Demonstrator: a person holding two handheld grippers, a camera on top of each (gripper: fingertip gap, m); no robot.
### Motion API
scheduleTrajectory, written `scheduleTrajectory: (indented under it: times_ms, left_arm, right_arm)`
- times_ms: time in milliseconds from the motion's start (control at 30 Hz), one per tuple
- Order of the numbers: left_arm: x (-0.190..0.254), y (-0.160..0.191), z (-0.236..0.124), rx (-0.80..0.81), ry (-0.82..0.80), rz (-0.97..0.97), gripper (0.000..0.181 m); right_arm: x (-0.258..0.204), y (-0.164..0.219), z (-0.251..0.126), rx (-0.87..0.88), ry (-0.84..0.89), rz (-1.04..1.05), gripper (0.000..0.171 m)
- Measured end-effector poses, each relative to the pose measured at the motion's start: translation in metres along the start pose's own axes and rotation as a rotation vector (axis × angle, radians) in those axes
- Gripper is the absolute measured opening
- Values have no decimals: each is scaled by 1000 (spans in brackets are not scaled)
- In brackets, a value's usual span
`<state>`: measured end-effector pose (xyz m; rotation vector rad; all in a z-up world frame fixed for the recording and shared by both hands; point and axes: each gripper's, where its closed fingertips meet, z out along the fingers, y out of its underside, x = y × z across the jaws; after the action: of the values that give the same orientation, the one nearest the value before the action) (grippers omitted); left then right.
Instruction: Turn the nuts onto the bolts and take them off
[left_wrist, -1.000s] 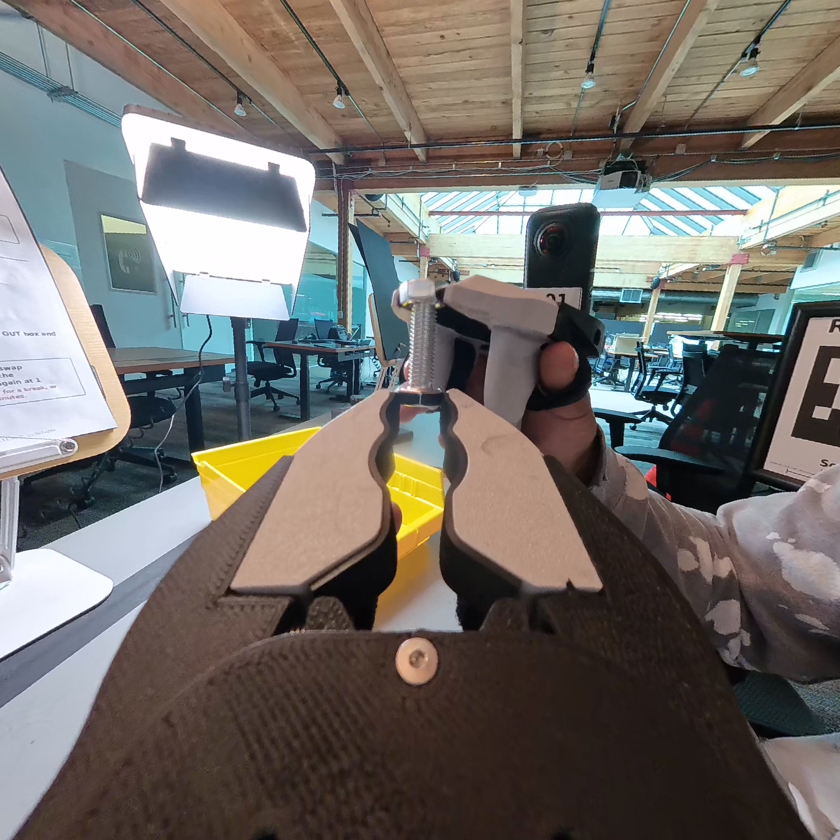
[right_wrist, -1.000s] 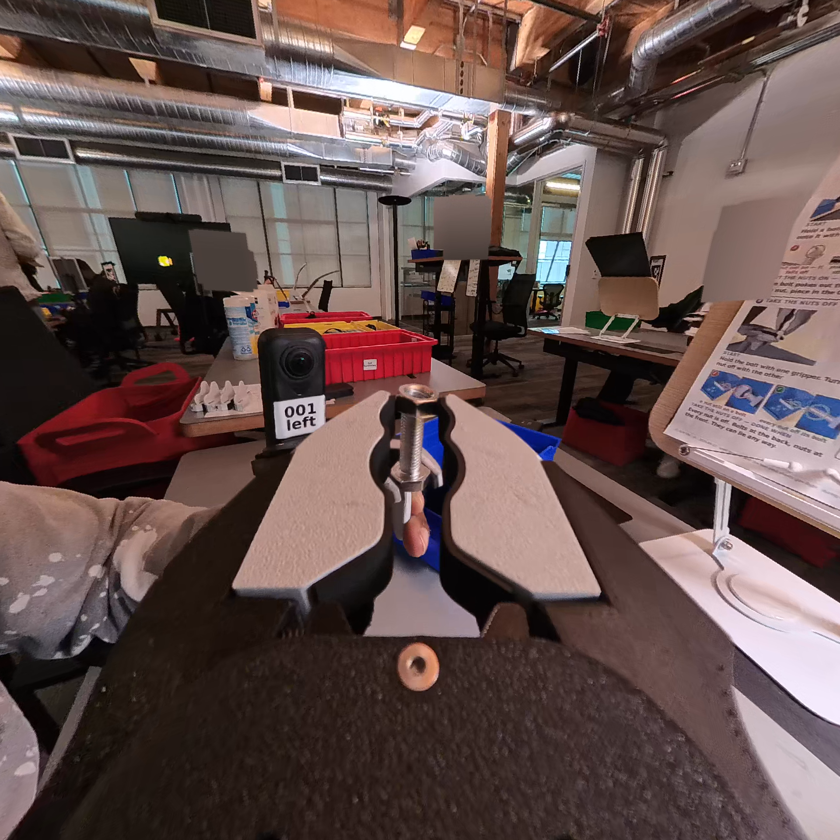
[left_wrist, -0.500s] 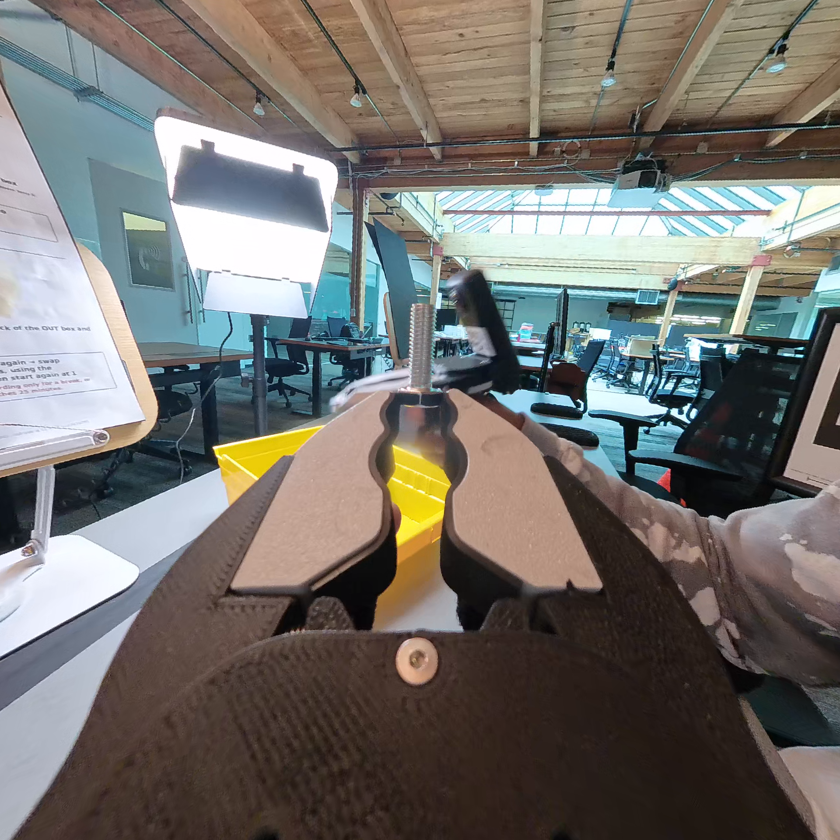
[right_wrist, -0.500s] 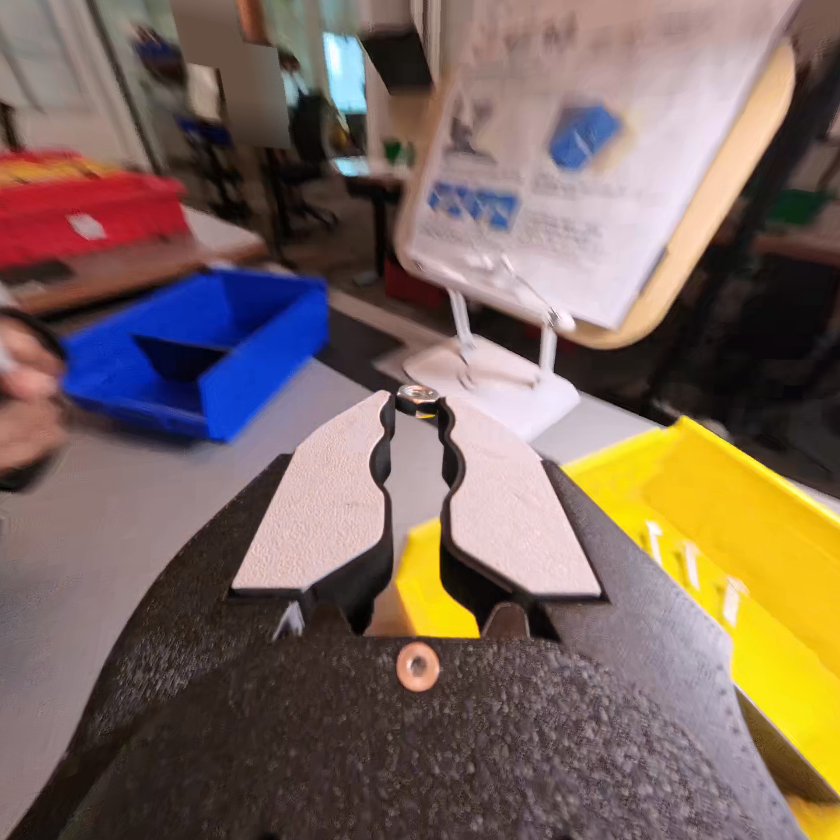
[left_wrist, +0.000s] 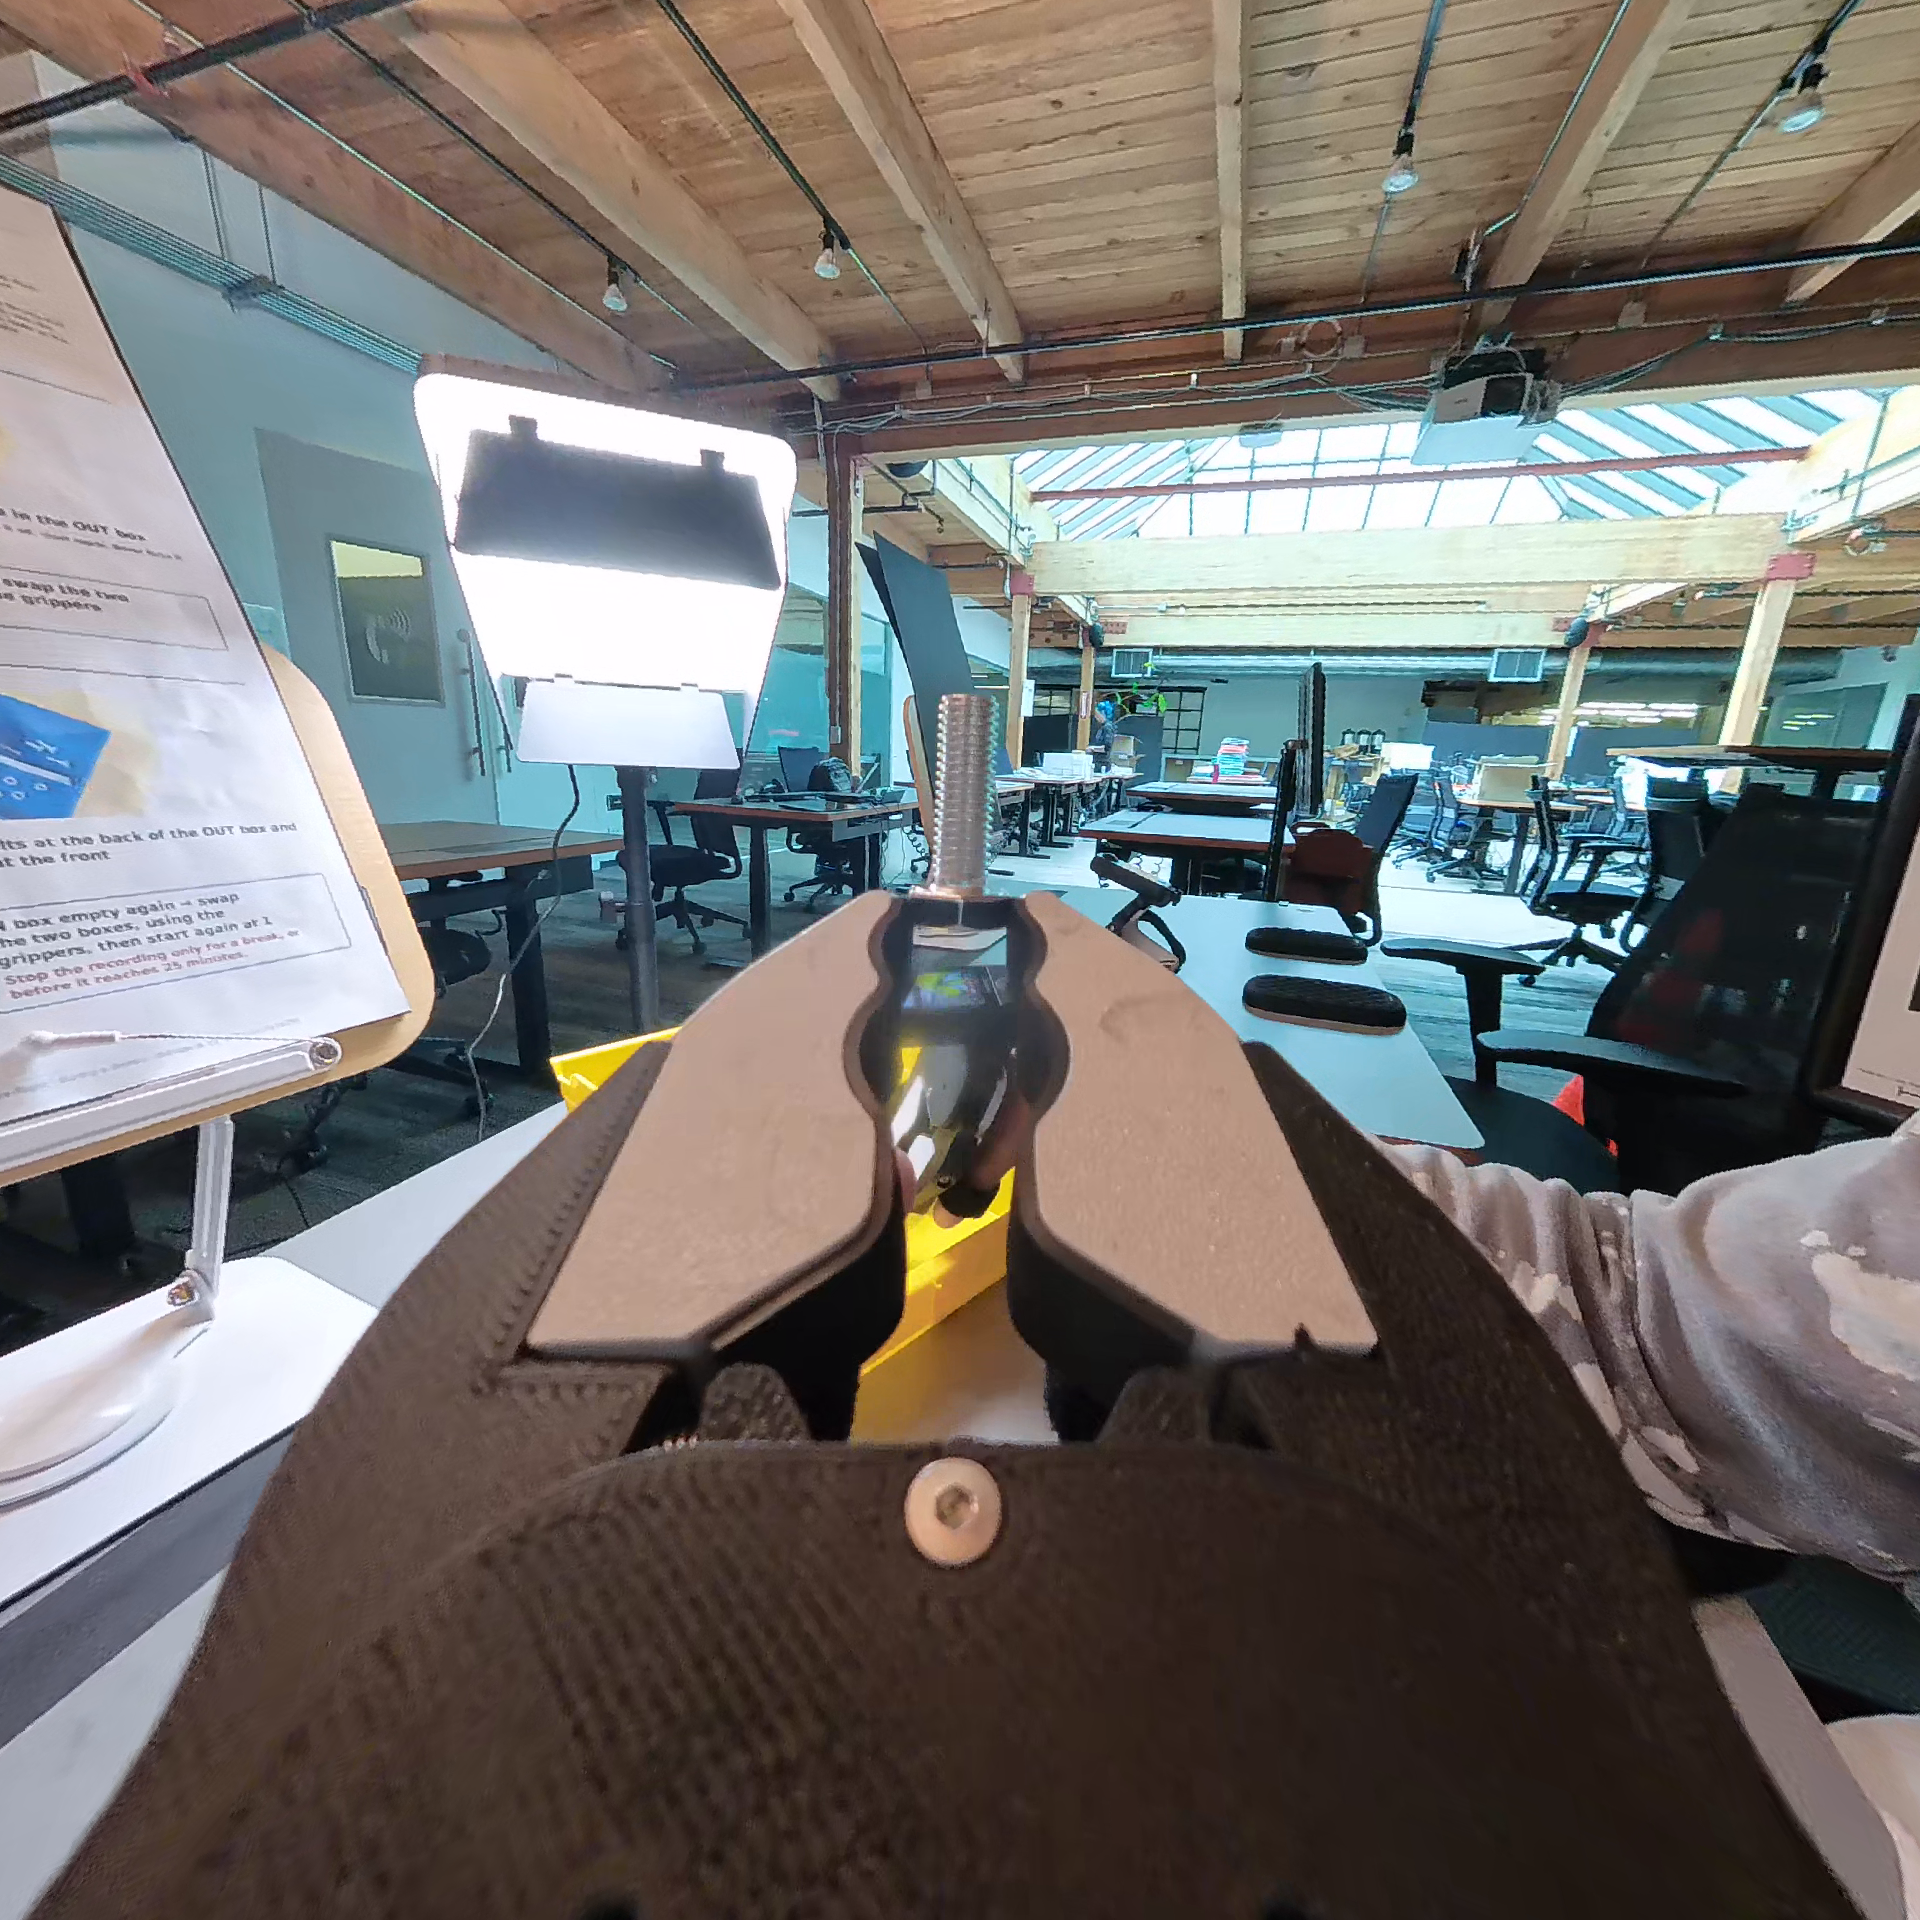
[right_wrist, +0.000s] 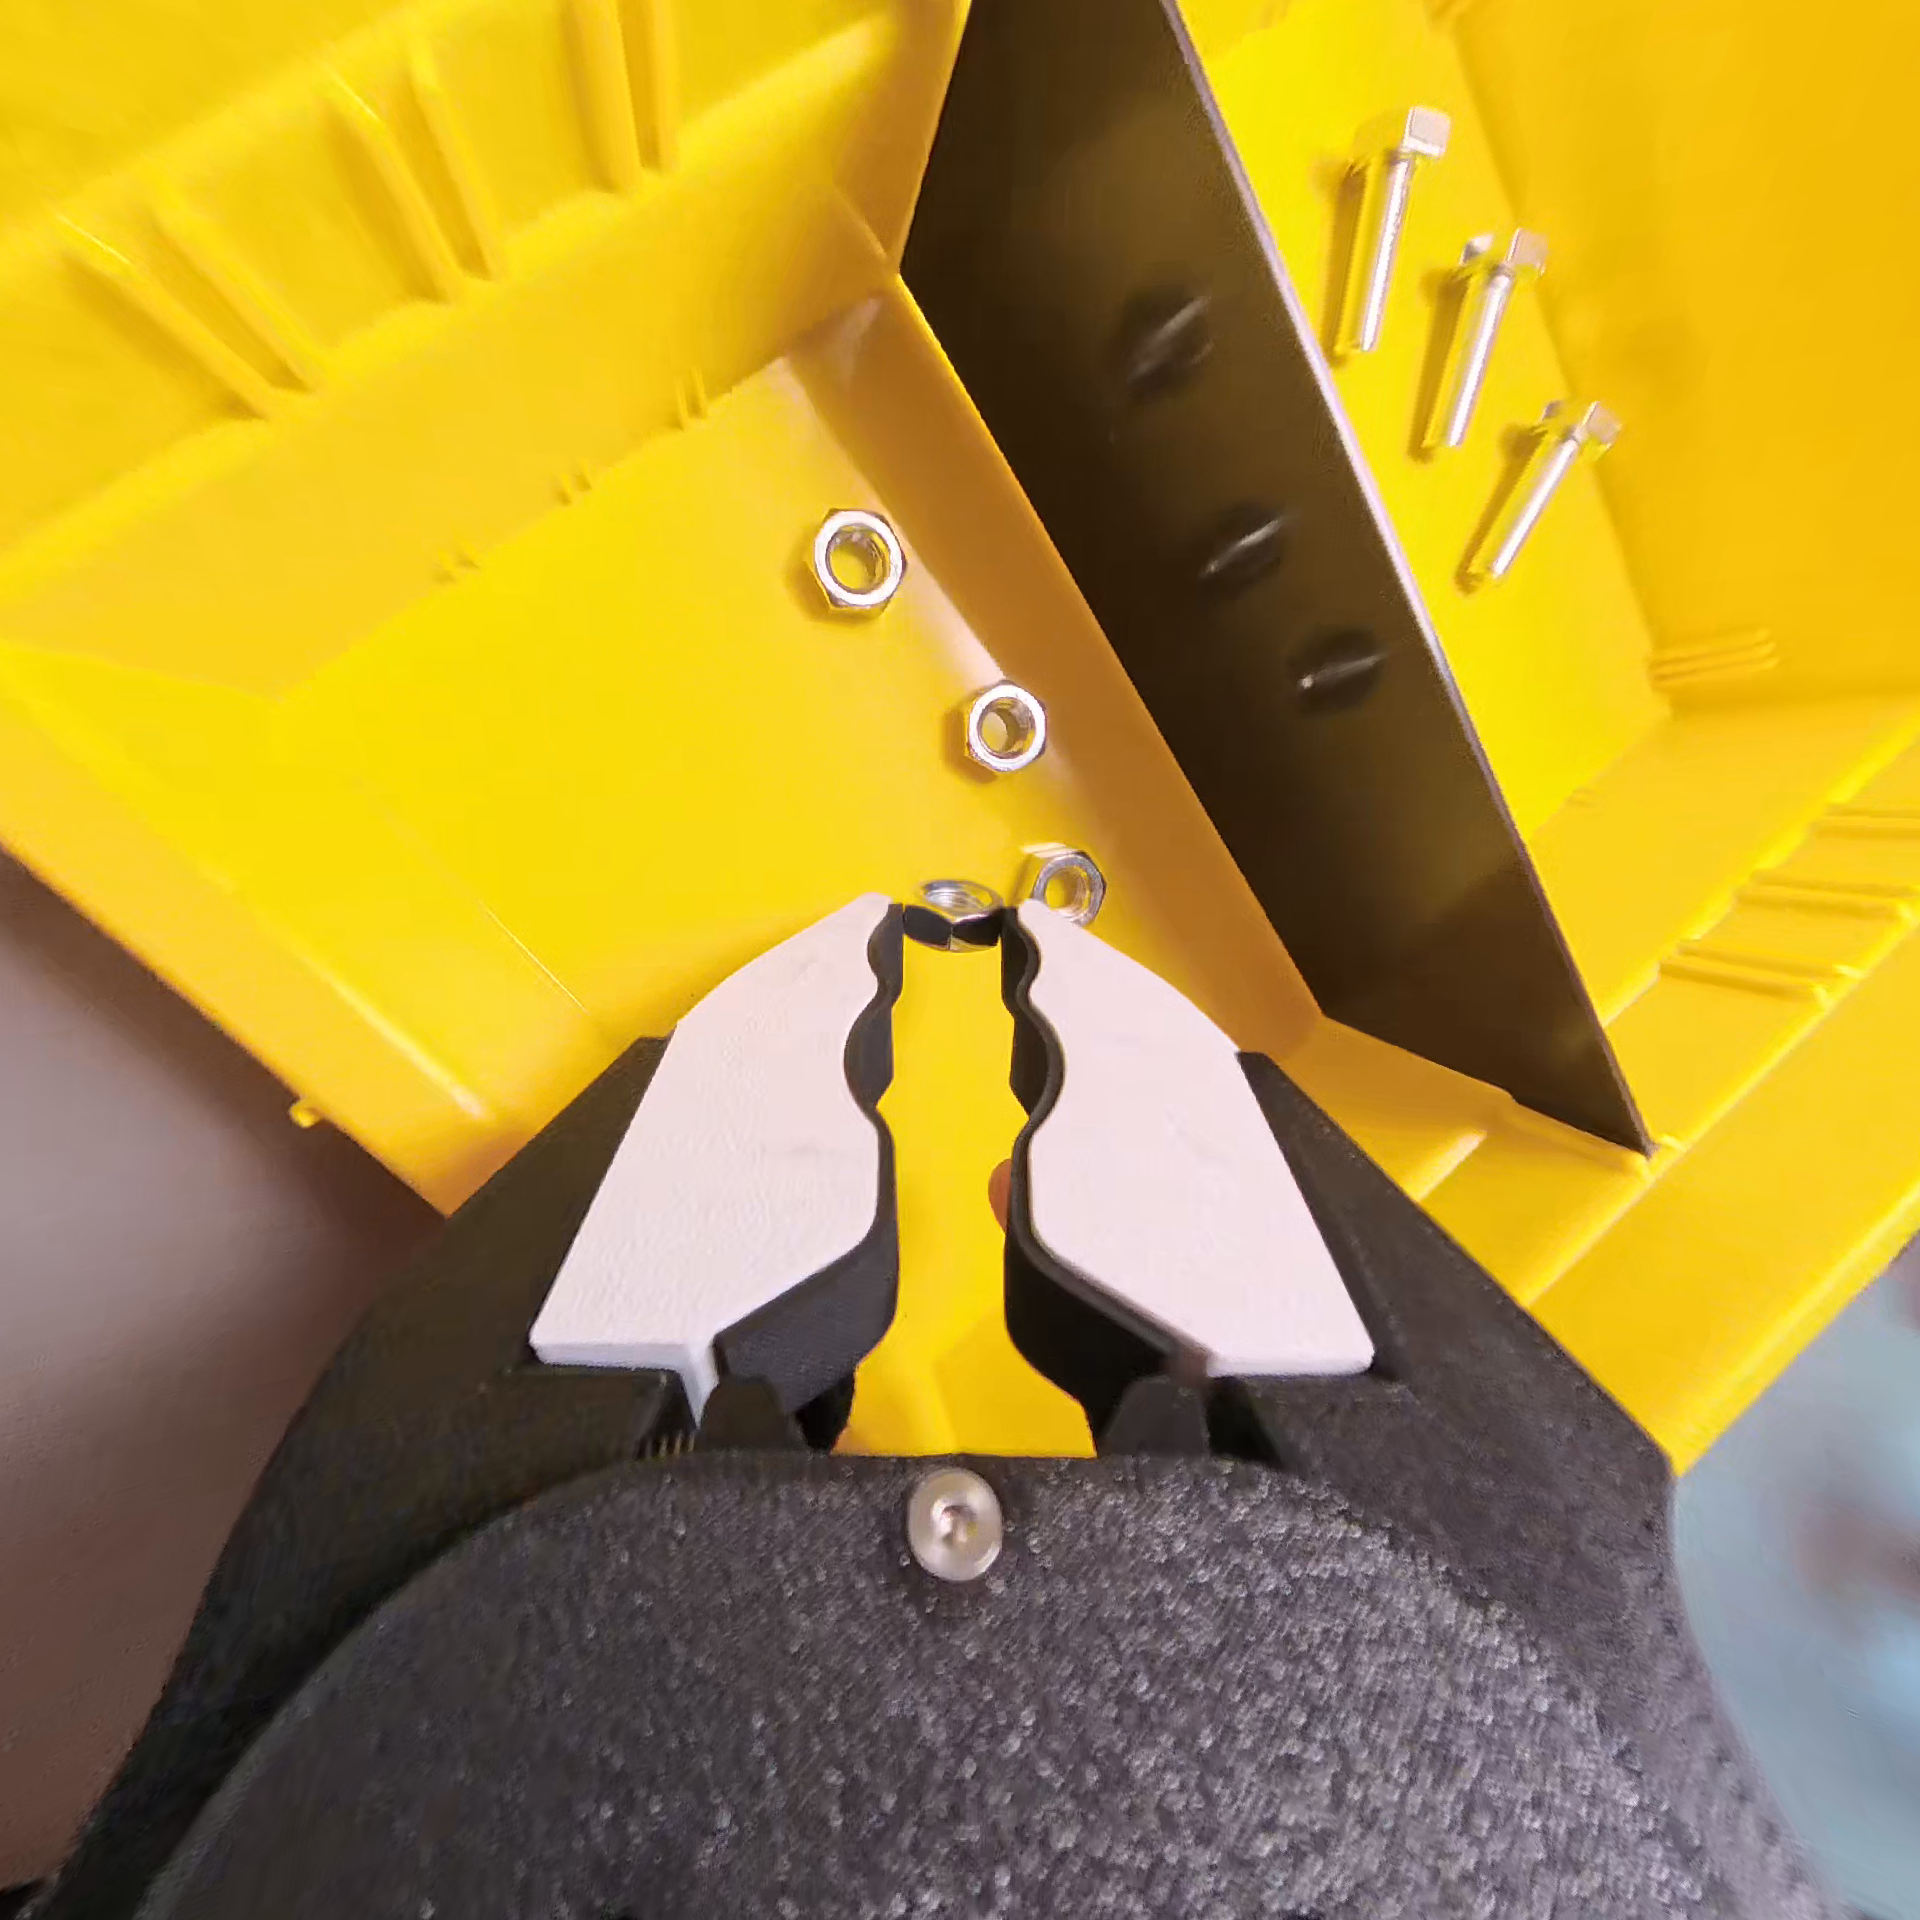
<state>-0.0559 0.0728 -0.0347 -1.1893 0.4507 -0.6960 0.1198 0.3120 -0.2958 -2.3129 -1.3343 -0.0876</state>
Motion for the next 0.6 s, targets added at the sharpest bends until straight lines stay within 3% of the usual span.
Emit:
scheduleTrajectory:
  times_ms: [200,367,500,600]
  left_arm:
    - [-2,6,2,-15,-5,-4,18]
    - [-4,9,2,-27,-6,-8,17]
    - [-7,13,1,-41,-12,-13,17]
    - [-9,18,2,-68,-14,-18,18]
  right_arm:
    - [-4,11,8,-67,-4,-16,18]
    - [-3,3,5,-13,-4,2,21]
    - [2,-21,-19,165,-29,58,26]
    - [-1,-54,-65,429,-90,64,28]
